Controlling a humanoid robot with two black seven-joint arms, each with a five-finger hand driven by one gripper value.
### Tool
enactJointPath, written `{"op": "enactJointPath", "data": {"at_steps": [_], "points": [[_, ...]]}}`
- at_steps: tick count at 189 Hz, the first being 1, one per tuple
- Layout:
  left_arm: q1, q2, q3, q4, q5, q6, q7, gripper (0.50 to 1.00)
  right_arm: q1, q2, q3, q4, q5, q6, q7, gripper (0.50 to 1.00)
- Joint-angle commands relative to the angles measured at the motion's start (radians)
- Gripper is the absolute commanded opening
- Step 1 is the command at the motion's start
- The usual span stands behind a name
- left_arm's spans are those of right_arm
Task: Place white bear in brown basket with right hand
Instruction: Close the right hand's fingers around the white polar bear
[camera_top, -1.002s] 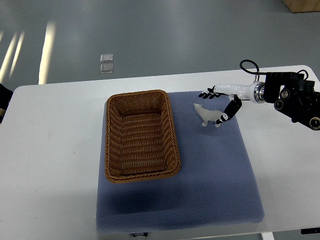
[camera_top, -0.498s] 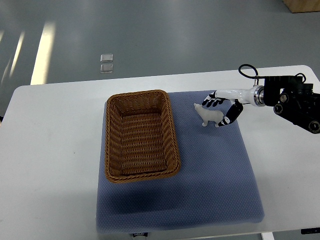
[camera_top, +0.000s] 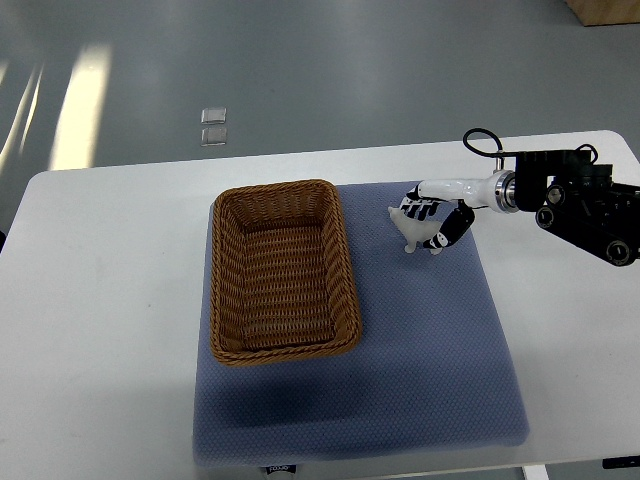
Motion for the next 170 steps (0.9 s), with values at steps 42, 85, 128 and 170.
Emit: {"op": "enactJointPath", "data": {"at_steps": [42, 85, 128, 170], "points": [[0.000, 0.000, -0.002, 0.002, 0.000, 0.000, 0.000, 1.000, 0.018, 0.007, -0.024, 0.000, -0.006, -0.001, 0.001, 0.699], [0.000, 0.000, -0.002, 0.000, 0.000, 0.000, 0.000, 1.000, 0.018, 0.004, -0.028, -0.002, -0.008, -0.004, 0.003, 0.613], [0.000, 0.000, -0.002, 0.000, -0.002, 0.000, 0.000, 1.000, 0.019, 0.001, -0.028, -0.002, -0.008, -0.018, 0.001, 0.500], [0.000, 0.000, -0.002, 0.000, 0.000, 0.000, 0.000, 1.000, 0.055, -0.001, -0.022, -0.002, -0.006, -0.042, 0.003, 0.500]]}}
